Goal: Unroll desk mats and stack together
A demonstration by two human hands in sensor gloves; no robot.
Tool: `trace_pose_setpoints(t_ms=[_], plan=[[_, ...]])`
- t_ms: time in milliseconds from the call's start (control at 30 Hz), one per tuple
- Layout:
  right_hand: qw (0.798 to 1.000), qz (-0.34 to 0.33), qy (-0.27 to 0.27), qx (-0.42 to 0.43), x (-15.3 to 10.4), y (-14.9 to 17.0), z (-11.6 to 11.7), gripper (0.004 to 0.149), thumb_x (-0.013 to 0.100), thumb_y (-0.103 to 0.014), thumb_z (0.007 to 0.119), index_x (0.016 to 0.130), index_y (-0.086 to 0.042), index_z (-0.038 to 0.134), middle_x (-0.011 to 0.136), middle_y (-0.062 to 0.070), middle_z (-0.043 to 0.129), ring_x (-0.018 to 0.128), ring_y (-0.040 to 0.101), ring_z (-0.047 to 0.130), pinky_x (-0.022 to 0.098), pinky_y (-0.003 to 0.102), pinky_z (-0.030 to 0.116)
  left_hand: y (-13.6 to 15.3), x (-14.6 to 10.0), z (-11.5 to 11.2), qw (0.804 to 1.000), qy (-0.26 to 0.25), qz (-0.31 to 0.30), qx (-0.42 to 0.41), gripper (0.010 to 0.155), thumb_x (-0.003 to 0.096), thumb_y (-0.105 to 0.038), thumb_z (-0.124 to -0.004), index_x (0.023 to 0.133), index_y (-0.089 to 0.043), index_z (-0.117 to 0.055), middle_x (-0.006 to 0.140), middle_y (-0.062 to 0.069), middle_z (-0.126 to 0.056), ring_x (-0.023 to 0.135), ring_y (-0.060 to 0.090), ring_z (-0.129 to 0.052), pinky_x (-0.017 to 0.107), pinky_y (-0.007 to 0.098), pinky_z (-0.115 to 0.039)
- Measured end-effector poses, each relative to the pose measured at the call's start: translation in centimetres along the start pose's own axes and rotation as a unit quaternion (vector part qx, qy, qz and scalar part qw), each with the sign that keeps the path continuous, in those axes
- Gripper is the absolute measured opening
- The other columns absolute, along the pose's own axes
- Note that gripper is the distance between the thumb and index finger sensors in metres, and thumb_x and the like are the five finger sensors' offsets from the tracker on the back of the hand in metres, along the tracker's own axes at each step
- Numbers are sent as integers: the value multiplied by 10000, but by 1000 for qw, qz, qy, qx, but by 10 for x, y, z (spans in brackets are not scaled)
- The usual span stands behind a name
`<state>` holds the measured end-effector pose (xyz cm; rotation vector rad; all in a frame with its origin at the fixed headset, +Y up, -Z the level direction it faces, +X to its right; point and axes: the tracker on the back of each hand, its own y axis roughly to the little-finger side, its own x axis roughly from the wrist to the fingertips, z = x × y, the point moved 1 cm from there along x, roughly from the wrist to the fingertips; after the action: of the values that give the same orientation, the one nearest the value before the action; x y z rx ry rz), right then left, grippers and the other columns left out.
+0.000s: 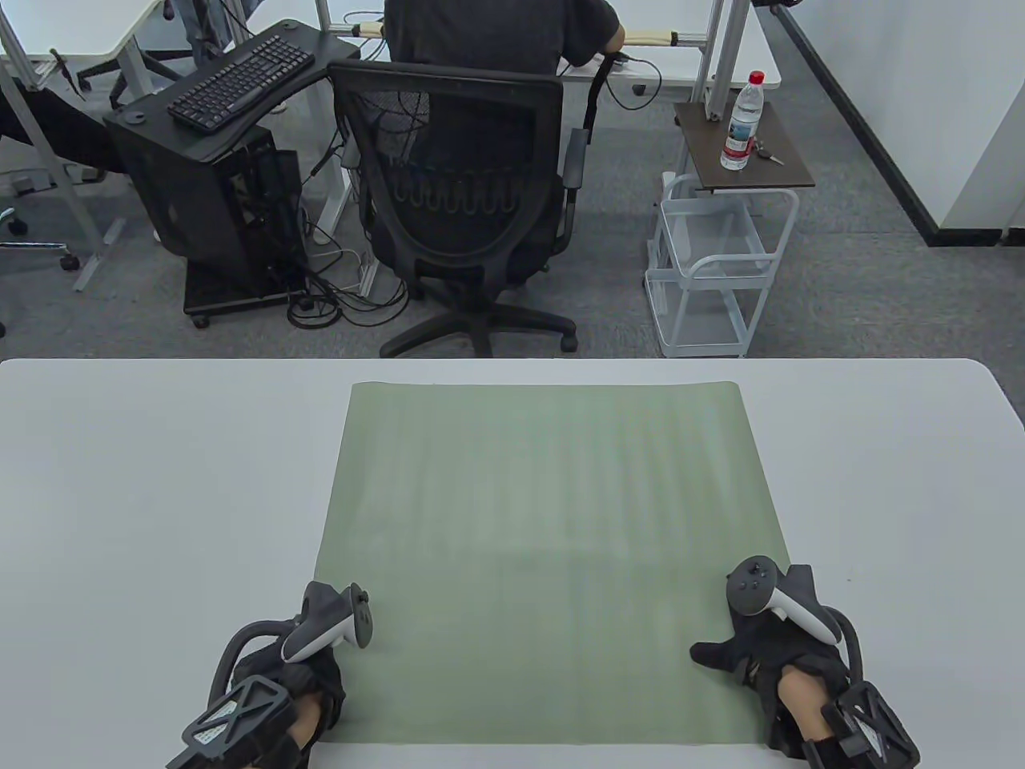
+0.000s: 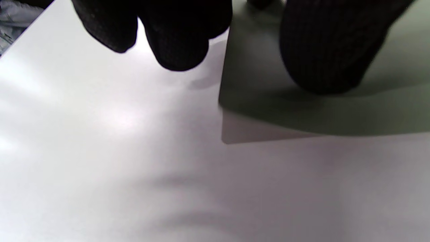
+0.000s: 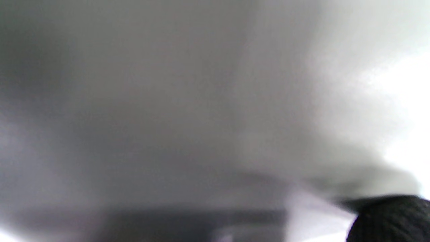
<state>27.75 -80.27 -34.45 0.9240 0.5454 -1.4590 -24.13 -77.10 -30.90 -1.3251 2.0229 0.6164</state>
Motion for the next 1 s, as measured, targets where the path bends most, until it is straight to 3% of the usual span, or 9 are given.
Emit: trace_pose_setpoints(t_ms=[67,100,167,300,433,567,767,867,1000], plan=[[1000,1,-2,-2,0,0,-1,1047,361,-685,702,1014,-204,39,1051,177,-86,949,529,-32,684,679,163,-1,-4,6,999,-40,2,21,717,324,-507,-890,939,-238,-636,1081,100,-420,951,405,-641,669,605,-590],[1000,1,-4,-4,0,-1,-1,1048,362,-684,704,1014,-202,40,1051,179,-85,950,530,-30,686,678,165,-1,-9,16,996,-84,-4,3,631,332,-507,-880,897,-269,-729,1096,97,-405,977,418,-600,676,600,-582],[1000,3,-3,-4,0,-1,-2,1052,360,-682,712,1017,-200,46,1055,179,-77,953,532,-22,688,676,171,-8,-14,29,986,-146,-45,-70,646,332,-513,-875,917,-310,-690,1111,101,-431,986,459,-608,662,611,-608],[1000,3,-1,-3,0,-1,-2,1056,358,-684,721,1020,-204,53,1062,174,-71,956,529,-16,691,673,178,-44,-19,39,973,-104,-146,-142,728,329,-574,-855,972,-410,-556,1138,107,-474,988,532,-606,651,632,-631],[1000,3,-1,-2,1,-1,-3,1061,354,-684,732,1023,-207,61,1069,168,-64,960,527,-9,694,672,186,-68,-13,35,983,-81,-144,-84,756,330,-622,-817,986,-434,-492,1128,180,-446,953,574,-627,629,632,-680],[1000,11,-6,-27,0,-1,-12,1029,368,-672,748,1040,-232,105,1101,149,-12,993,519,60,720,658,264,-67,-9,31,980,-98,-150,-87,735,331,-638,-808,977,-442,-517,1111,185,-481,933,564,-656,616,619,-709],[999,39,4,-14,17,-4,-56,903,384,-673,720,1084,-184,427,1162,124,324,1042,470,385,728,606,424,-65,-10,33,979,-109,-148,-92,715,325,-646,-812,965,-451,-557,1104,170,-527,929,550,-686,618,609,-714],[997,70,-6,-45,35,-7,-72,892,380,-683,702,1076,-198,427,1152,92,349,1052,435,390,732,595,424,-62,-9,35,978,-108,-147,-101,696,324,-649,-812,954,-453,-591,1100,159,-549,926,540,-701,616,602,-721],[995,97,-1,-25,63,-5,-94,871,378,-677,703,1068,-211,450,1148,61,376,1059,410,374,735,597,403,-59,-7,37,977,-101,-148,-112,687,323,-659,-805,949,-453,-612,1103,142,-555,933,526,-702,624,596,-715]])
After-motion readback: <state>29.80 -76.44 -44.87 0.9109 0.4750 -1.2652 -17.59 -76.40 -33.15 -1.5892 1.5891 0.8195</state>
